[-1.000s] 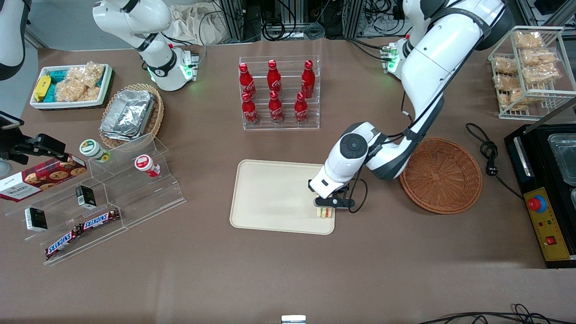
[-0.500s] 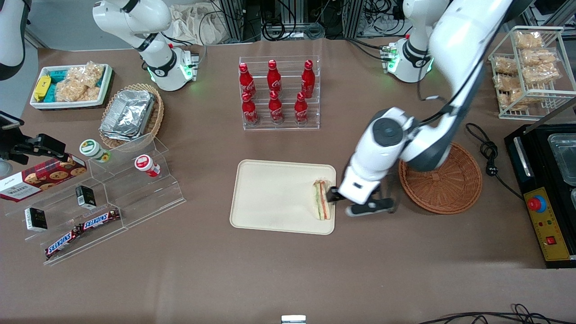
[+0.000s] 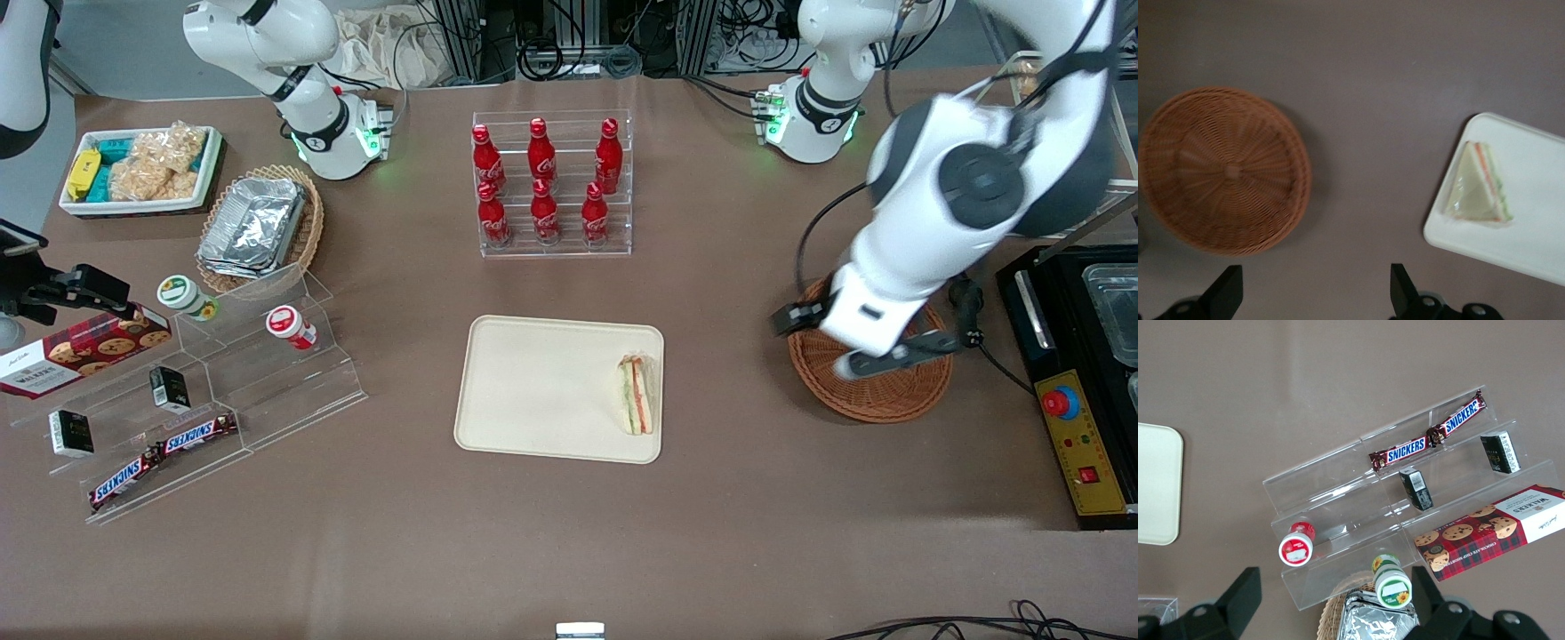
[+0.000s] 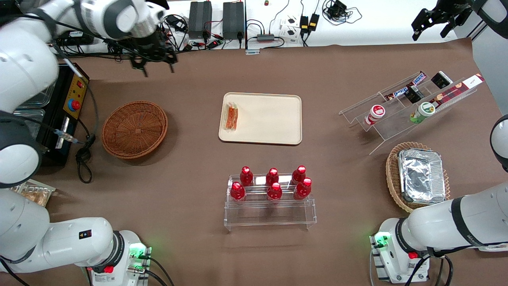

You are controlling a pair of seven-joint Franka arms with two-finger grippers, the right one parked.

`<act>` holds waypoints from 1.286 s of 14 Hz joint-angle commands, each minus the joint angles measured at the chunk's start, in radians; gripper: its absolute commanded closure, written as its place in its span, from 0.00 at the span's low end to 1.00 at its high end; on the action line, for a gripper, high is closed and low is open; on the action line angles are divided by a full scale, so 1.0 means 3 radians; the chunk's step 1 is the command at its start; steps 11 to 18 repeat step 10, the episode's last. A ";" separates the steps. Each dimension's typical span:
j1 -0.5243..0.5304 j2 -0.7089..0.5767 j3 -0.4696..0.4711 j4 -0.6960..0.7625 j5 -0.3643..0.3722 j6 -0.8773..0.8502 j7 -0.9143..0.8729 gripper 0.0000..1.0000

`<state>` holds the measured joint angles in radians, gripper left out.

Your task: Place sandwich from basket to tray

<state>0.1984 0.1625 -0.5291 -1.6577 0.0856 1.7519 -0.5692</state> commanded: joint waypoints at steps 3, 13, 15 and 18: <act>-0.0379 -0.0586 0.0912 0.0034 -0.0305 -0.0618 0.0541 0.01; -0.0774 -0.0664 0.1472 0.0167 -0.0357 -0.0844 0.0921 0.01; -0.0774 -0.0664 0.1472 0.0167 -0.0357 -0.0844 0.0921 0.01; -0.0774 -0.0664 0.1472 0.0167 -0.0357 -0.0844 0.0921 0.01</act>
